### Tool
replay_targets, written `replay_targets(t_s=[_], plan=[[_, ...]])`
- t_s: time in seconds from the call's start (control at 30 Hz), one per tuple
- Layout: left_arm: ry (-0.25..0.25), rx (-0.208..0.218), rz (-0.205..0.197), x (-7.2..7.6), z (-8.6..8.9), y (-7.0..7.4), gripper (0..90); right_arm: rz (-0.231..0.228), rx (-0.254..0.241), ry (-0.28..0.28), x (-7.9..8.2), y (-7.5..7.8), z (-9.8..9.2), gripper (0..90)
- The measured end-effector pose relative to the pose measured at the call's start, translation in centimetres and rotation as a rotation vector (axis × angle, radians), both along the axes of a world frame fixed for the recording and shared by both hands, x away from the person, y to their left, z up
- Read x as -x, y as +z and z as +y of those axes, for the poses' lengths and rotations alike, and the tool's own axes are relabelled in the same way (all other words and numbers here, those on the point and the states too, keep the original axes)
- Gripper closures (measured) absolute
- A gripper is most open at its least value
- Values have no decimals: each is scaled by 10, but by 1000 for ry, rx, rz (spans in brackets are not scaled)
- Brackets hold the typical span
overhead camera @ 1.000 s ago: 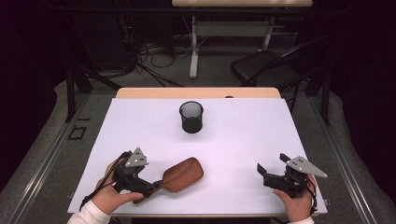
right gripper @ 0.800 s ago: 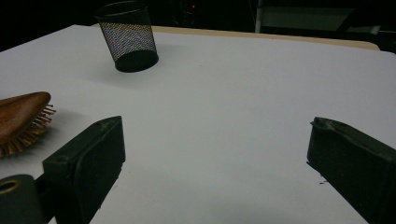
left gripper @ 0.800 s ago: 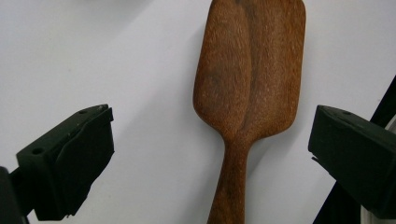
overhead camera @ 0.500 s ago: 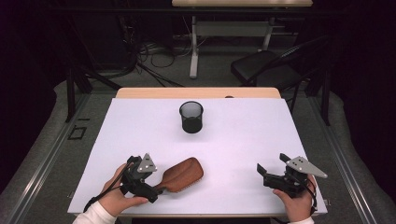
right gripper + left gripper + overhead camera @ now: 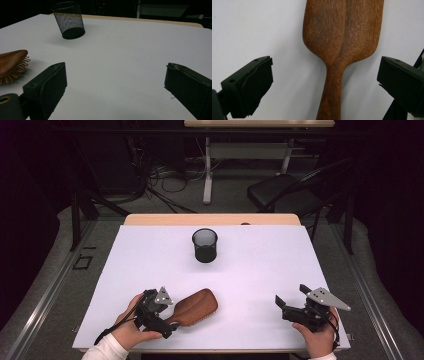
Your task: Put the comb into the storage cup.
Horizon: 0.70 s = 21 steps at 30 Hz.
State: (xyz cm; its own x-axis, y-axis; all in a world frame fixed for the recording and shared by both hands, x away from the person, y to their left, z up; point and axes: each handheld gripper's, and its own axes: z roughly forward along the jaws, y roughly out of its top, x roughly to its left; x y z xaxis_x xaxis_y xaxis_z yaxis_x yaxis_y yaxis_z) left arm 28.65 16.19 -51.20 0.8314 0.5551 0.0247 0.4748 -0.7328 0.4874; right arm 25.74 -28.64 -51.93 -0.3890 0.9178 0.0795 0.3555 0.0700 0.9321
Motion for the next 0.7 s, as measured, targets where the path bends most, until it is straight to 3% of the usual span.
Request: replay_targets(t_s=[0.27, 0.43, 0.7], plan=[[-17, -18, 21, -1, -2, -3, 4, 2, 0, 0, 0, 0, 0, 40], [-31, -53, 24, -1, -5, -7, 17, 3, 1, 2, 0, 0, 0, 40], [-39, -74, 32, -3, -8, -11, 129, 6, -2, 1, 0, 0, 0, 40]])
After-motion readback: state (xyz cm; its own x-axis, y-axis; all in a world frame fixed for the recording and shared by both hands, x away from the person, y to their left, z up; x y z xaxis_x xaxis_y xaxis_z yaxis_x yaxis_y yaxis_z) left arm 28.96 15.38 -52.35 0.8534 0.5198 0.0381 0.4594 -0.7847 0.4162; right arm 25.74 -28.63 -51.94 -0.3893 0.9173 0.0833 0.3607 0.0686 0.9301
